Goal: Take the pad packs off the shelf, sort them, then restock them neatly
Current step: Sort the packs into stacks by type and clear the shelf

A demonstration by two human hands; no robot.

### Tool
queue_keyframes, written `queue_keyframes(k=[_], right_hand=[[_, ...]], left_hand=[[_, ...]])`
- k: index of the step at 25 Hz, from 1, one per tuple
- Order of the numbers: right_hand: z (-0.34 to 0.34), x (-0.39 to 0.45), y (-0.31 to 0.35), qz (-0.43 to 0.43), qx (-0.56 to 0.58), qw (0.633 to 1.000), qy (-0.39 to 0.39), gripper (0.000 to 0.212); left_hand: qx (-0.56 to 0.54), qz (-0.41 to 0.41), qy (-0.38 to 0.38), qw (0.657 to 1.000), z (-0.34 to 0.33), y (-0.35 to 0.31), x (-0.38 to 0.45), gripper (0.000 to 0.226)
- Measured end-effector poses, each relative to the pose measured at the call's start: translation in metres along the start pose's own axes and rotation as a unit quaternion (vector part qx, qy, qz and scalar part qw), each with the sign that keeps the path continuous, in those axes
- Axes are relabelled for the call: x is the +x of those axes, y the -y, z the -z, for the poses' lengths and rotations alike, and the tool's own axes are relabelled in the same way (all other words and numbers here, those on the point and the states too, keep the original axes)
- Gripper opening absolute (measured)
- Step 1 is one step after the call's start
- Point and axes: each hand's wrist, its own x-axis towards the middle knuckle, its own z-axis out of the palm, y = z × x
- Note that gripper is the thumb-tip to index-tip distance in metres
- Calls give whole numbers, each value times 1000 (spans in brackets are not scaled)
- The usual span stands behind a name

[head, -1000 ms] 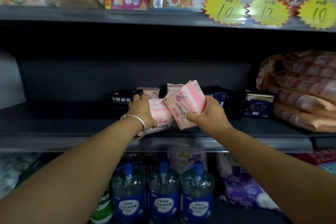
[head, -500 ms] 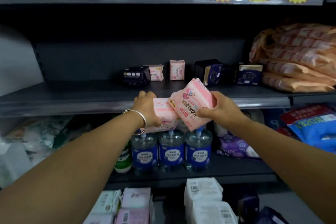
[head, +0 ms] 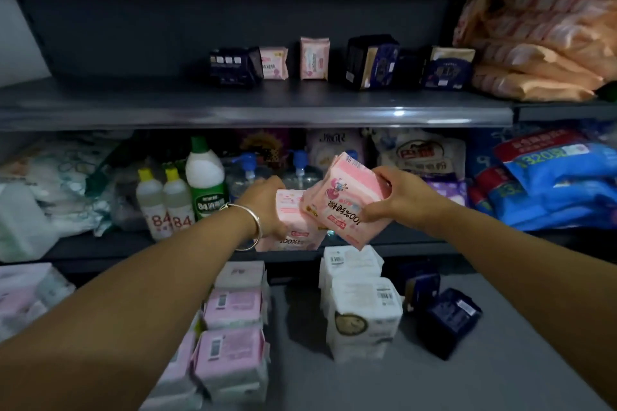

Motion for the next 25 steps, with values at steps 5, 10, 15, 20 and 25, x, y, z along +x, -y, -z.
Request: queue_keyframes(k=[5, 10, 15, 20, 25], right_hand=[[-7, -13, -64, -38, 5, 999, 31, 58], [-7, -48, -109, -63, -25, 995, 75, 55], [-8, -81, -131, -61, -91, 990, 93, 53], [-19, -90, -144, -70, -146, 978, 130, 57], [-47, -72, -120, -49, -134, 976, 164, 66]], left_hand=[[17, 18, 84, 996, -59, -12, 2, 83], [57, 3, 173, 983, -107, -25, -14, 80], [54, -13, 224, 973, -150, -40, -39, 82], [37, -15, 241, 970, -186, -39, -47, 81], [36, 10, 244, 969, -165, -5, -51, 76]])
